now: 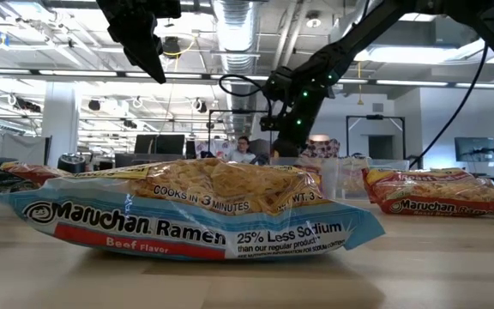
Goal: Sort Maruchan noodles
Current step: Put the red noodle pack into the left transparent bin
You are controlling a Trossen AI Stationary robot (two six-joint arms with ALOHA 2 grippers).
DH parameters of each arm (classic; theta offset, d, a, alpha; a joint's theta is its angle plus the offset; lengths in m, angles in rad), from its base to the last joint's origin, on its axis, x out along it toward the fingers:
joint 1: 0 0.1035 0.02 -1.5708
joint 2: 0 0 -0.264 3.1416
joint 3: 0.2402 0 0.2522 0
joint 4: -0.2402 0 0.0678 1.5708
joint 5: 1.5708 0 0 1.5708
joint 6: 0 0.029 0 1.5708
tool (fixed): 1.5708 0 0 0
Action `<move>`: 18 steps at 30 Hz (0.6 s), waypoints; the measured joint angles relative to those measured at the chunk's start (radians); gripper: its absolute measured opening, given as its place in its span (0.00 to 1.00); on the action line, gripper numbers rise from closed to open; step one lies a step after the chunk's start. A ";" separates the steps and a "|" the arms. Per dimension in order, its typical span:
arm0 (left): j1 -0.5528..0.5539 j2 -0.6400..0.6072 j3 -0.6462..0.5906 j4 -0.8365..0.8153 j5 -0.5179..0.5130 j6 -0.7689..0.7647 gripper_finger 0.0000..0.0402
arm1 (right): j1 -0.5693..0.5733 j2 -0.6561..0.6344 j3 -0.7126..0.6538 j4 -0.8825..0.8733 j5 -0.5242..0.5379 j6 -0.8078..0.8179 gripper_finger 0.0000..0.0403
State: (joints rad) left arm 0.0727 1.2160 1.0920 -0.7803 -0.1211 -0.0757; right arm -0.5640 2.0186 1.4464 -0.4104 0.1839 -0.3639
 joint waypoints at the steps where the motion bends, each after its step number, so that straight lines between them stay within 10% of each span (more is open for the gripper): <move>1: 0.000 0.000 0.000 0.000 0.000 0.000 0.31 | 0.001 0.000 0.000 -0.004 0.000 0.000 0.27; 18: 0.000 0.000 0.000 0.000 0.000 0.000 0.31 | -0.029 0.000 0.000 -0.053 0.035 0.129 0.27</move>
State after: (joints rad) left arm 0.0727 1.2160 1.0920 -0.7801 -0.1211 -0.0757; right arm -0.5934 2.0186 1.4464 -0.4634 0.2184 -0.2346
